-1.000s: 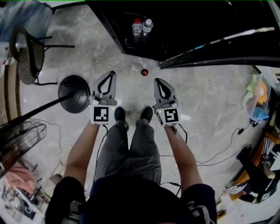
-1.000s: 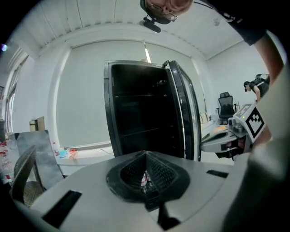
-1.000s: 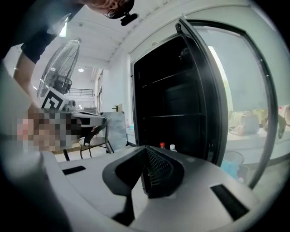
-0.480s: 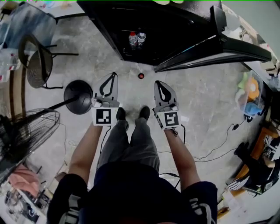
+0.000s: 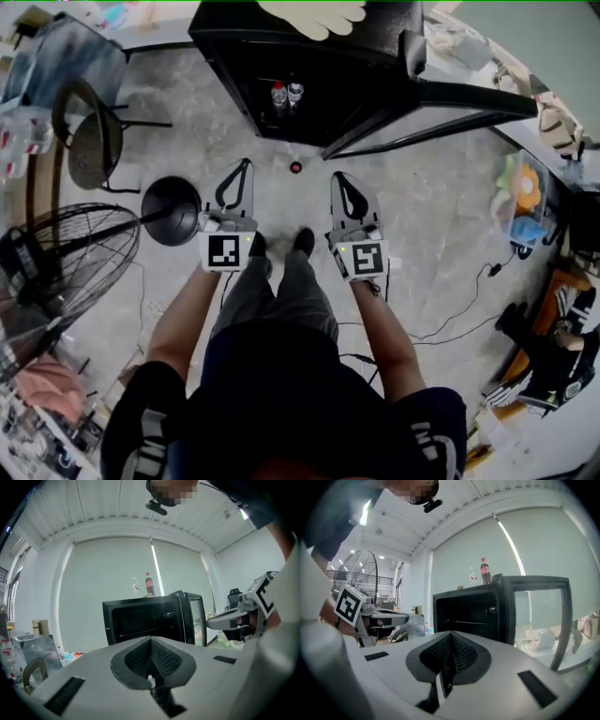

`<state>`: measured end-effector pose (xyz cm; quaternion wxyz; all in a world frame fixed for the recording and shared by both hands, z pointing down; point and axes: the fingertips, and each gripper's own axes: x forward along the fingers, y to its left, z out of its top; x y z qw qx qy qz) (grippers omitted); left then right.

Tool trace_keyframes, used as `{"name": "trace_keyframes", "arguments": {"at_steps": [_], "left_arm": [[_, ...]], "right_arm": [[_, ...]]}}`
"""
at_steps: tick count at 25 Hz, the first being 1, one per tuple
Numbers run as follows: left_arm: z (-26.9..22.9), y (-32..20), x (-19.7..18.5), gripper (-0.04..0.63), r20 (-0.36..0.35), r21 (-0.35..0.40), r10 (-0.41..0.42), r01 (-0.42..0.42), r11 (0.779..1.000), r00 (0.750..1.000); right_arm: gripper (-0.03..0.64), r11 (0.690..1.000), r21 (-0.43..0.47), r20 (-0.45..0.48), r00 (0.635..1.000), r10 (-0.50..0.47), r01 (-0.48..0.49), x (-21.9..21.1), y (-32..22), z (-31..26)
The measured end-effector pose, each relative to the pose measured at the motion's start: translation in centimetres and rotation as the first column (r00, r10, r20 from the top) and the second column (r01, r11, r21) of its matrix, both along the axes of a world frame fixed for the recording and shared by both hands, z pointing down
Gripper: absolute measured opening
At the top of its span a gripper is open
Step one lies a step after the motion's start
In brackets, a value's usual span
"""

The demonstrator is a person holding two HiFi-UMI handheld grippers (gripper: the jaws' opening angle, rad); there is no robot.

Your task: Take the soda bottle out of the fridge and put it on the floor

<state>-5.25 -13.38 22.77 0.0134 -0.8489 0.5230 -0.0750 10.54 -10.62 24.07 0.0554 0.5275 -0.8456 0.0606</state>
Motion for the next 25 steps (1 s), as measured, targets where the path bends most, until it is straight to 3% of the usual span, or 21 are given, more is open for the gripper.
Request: {"name": "trace_keyframes", "arguments": {"at_steps": [15, 25], "left_arm": [[-10.9, 5.3, -1.7, 0.025, -0.044, 0.053, -0.075, 0.077, 0.996, 0.996], [-14.2, 8.5, -3.2, 0.025, -0.044, 0.068, -0.074, 0.076, 0.995, 0.996]], "right_arm": [[0.02, 0.997, 0.069, -0.009, 0.999, 0.036, -0.036, 1.8, 5.3, -11.6], [0.02, 0.994, 0.052, -0.007, 0.996, 0.093, -0.093, 2.8, 8.3, -14.2]]}}
